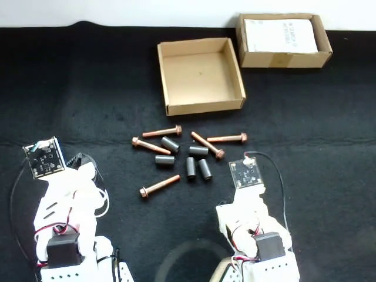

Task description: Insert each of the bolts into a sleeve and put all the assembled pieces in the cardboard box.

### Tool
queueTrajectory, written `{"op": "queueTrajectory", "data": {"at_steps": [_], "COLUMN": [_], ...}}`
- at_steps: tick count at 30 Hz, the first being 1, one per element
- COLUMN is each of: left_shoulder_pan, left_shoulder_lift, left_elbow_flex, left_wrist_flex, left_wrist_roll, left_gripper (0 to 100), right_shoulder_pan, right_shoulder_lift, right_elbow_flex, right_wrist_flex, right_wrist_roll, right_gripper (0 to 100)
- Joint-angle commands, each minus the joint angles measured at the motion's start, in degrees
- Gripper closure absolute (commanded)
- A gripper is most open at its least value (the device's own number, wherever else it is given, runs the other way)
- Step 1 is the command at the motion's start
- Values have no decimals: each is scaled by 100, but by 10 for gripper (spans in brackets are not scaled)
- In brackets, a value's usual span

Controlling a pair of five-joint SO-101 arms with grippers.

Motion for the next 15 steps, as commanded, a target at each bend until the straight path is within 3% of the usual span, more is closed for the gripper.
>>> {"op": "queueTrajectory", "data": {"at_steps": [1, 4, 11, 15], "left_shoulder_pan": [-75, -75, -75, -75], "left_shoulder_lift": [-40, -48, -48, -48], "left_elbow_flex": [-233, -22, 620, 831], "left_wrist_flex": [-97, -202, -2611, -3059], "left_wrist_roll": [9, 9, 9, 9], "left_gripper": [988, 988, 988, 988], "right_shoulder_pan": [57, 57, 57, 57], "right_shoulder_lift": [-110, -110, -110, -110], "right_elbow_flex": [769, 769, 769, 769], "right_wrist_flex": [13, 13, 13, 13], "right_wrist_roll": [-35, -35, -35, -35], "right_gripper": [991, 991, 991, 991]}}
